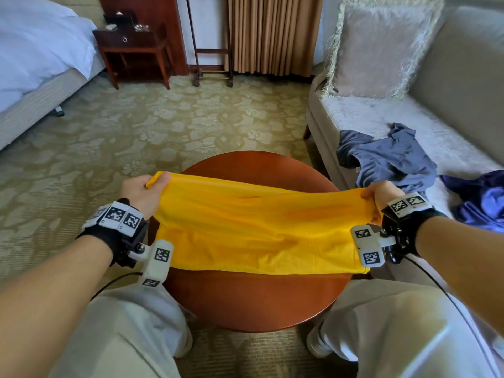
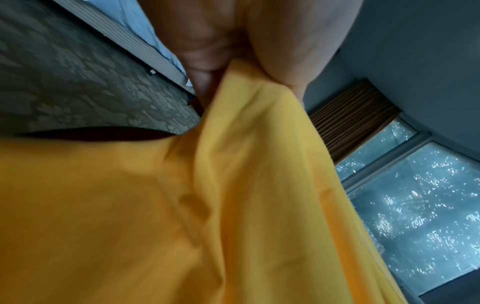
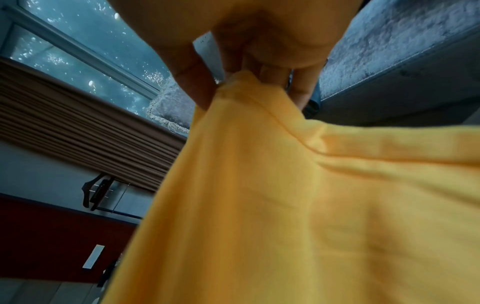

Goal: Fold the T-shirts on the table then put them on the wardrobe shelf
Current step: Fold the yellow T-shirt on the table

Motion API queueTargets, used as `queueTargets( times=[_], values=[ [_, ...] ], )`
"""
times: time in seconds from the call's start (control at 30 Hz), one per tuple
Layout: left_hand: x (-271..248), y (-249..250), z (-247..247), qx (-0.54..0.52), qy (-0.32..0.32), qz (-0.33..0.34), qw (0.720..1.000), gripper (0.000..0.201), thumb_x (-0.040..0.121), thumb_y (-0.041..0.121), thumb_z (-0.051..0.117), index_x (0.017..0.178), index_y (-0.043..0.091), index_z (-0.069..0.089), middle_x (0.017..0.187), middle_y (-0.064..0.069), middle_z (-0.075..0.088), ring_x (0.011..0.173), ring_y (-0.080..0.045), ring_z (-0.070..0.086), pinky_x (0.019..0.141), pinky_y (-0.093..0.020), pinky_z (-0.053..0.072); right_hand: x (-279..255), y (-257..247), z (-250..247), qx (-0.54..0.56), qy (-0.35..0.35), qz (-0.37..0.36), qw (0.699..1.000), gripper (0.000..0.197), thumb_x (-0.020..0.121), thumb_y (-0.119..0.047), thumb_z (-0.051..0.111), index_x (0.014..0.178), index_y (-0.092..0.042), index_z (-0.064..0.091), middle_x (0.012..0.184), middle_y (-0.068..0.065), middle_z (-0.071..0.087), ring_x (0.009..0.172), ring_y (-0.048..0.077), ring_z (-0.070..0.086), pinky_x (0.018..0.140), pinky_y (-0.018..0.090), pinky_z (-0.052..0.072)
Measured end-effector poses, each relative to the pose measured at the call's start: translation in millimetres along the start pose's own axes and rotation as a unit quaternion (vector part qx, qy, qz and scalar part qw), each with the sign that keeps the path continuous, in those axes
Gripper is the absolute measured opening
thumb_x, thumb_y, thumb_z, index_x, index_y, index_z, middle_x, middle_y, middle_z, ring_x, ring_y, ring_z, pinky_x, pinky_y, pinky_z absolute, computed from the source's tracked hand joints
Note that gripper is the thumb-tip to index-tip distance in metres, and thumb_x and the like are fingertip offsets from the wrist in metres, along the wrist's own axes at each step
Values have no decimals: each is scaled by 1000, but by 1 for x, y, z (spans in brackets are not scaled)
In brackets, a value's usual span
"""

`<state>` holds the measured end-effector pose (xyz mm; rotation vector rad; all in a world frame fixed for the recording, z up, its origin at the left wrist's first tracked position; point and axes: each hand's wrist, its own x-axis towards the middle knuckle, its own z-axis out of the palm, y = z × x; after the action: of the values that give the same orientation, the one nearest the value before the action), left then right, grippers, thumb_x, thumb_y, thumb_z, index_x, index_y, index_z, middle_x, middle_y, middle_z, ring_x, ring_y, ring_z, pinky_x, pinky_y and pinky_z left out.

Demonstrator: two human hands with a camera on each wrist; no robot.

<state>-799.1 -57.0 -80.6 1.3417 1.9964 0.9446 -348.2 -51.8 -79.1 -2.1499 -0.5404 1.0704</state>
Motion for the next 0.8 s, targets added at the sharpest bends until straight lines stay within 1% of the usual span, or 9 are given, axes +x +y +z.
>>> queueTargets(
  times=[0.1, 0.17, 0.3, 0.4, 0.47, 0.6, 0.7, 0.73, 0.8],
  values=[
    [-2, -5, -3, -9, -2, -32, 999, 41, 94, 47, 58, 74, 12, 54, 67, -11, 43, 57, -22, 36, 52, -31, 23, -14, 7, -1, -45, -74, -1, 996, 11, 89, -4, 50, 79, -5, 49, 77, 11, 50, 66, 26, 50, 62, 34, 46],
    [0, -10, -3, 0, -18, -63, 998, 42, 90, 49, 62, 81, 9, 68, 65, -8, 55, 60, -23, 47, 53, -30, 31, -16, 16, -5, -63, -77, 17, 995, 8, 87, -4, 53, 81, -2, 48, 75, 13, 47, 63, 27, 47, 56, 33, 40],
    [12, -17, 3, 12, -16, -115, 993, 61, 83, 56, 68, 118, 5, 69, 113, -16, 69, 96, -35, 64, 79, -40, 51, -2, 21, 3, -45, -33, -4, 998, 10, 82, -2, 62, 88, -4, 55, 74, 14, 53, 62, 28, 53, 57, 36, 48],
    [25, -14, 10, 30, -14, -146, 989, 59, 80, 66, 65, 115, 19, 69, 101, -15, 68, 83, -32, 62, 75, -42, 52, 19, 15, 15, -36, -11, -36, 999, 30, 81, -12, 70, 106, 0, 58, 80, 18, 58, 71, 31, 60, 74, 45, 54],
    [31, -11, 15, 26, -27, -165, 986, 62, 80, 68, 62, 117, 19, 67, 108, -16, 66, 86, -32, 60, 77, -41, 48, 35, 11, 20, -69, -9, -54, 996, 34, 87, -20, 65, 115, -2, 57, 78, 16, 56, 69, 28, 57, 72, 41, 50],
    [42, -16, 29, -42, -65, -209, 975, 59, 63, 73, 72, 83, 20, 59, 86, -6, 59, 76, -25, 55, 85, -42, 47, 53, 9, 21, -122, -14, -83, 989, 40, 90, -18, 60, 128, -4, 56, 105, 9, 57, 91, 23, 55, 78, 36, 51],
    [58, -40, 35, -91, -126, -227, 961, 75, 34, 57, 96, 96, 20, 74, 104, -9, 72, 95, -30, 68, 93, -50, 51, 53, 14, 22, -150, -12, -70, 986, 43, 90, -15, 59, 131, -4, 53, 127, 15, 57, 102, 26, 57, 75, 31, 50],
    [57, -41, 36, -103, -148, -232, 956, 75, 36, 46, 99, 101, 19, 74, 109, -12, 72, 99, -32, 69, 94, -52, 52, 52, 15, 23, -162, -6, -75, 984, 42, 90, -15, 59, 131, -4, 53, 130, 15, 56, 109, 29, 58, 70, 27, 48],
    [54, -37, 37, -117, -164, -226, 953, 52, 68, 27, 88, 113, 10, 69, 118, -16, 68, 110, -34, 63, 103, -52, 45, 40, 15, 27, -179, 13, -82, 980, 38, 92, -14, 56, 129, -4, 54, 130, 15, 57, 117, 30, 57, 65, 23, 45]
  ],
)
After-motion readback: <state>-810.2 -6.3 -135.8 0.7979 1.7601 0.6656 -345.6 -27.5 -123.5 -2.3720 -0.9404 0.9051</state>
